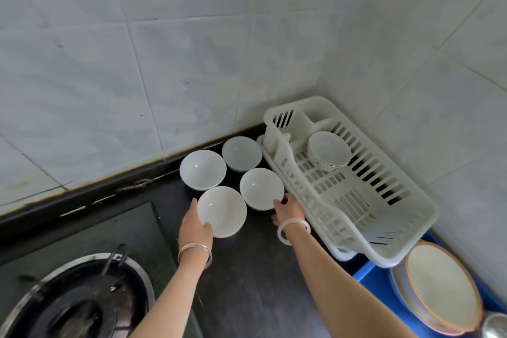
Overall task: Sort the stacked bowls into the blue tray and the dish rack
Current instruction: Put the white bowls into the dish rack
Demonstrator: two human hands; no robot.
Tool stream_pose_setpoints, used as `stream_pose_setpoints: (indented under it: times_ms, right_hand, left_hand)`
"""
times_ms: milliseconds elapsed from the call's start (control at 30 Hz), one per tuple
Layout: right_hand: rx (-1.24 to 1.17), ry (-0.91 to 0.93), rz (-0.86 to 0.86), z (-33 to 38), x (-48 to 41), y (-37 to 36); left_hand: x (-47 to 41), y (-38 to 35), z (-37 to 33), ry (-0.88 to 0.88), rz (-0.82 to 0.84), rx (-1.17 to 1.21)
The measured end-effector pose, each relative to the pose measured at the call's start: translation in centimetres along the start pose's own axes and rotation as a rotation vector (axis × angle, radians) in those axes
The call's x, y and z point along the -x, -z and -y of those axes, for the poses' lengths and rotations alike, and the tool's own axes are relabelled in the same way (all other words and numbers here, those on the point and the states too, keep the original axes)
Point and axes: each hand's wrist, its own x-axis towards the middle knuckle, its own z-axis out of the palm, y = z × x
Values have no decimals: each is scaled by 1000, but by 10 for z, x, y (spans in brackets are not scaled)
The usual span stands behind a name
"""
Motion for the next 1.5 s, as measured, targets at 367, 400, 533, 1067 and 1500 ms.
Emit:
stream_pose_setpoints:
  times_ms: [367, 400, 533, 1067, 1500]
  right_hand:
    - [-241, 48, -100, 11, 19, 17]
    - [-262, 60, -90, 13, 23, 18]
    - [-207, 146, 6, 22, 43, 13]
    - [160, 126, 58, 32, 69, -28]
    - [-57, -131, 315, 30, 54, -25]
  left_hand:
    - [-4, 8, 12, 17, 101, 222]
    - [-4, 9, 12, 21, 104, 241]
    - [-4, 10, 16, 75, 115, 414]
    - [1, 17, 13, 57, 69, 385]
    - [-3, 14, 10, 154, 56, 535]
